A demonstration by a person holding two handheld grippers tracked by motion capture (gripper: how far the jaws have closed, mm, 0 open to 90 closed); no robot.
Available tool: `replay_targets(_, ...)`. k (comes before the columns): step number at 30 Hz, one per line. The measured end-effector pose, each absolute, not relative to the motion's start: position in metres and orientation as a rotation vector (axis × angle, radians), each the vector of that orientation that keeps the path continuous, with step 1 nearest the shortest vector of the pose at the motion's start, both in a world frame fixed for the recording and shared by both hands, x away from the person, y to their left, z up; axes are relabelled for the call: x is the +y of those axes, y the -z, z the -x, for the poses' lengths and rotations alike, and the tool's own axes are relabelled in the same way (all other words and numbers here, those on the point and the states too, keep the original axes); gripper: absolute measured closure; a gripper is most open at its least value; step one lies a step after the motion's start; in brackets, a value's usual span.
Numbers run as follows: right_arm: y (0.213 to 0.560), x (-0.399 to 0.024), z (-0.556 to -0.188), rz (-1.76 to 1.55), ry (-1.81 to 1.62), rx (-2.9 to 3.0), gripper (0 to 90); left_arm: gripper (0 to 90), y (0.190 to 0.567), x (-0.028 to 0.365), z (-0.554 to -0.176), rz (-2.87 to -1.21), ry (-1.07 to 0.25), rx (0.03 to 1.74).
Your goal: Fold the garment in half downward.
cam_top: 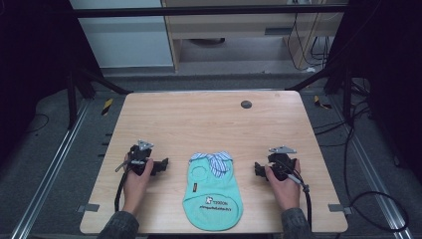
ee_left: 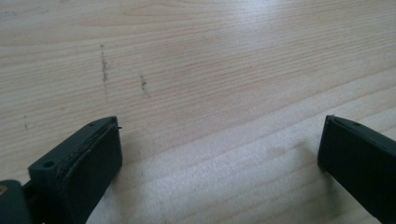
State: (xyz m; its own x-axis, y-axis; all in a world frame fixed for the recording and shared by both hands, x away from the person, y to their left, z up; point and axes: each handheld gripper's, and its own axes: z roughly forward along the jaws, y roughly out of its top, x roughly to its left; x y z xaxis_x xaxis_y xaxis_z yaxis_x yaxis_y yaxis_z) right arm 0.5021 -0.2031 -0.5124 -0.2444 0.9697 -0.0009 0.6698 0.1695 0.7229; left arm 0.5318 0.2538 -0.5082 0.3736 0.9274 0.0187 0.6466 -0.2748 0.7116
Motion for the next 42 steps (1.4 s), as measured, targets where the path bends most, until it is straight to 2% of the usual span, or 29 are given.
replay_targets(29, 0.513, -0.205, -0.499, -1.517, -0.862, 2.009, 0.8, 0.4, 0.508, 0.251, -0.517, -2.051, -0.560, 1.288)
replay_targets(42, 0.491, -0.192, -0.488, -1.391, -0.950, 2.026, 28.1, 5.7, 0.485, 0.240, -0.507, -2.028, -0.541, 1.199)
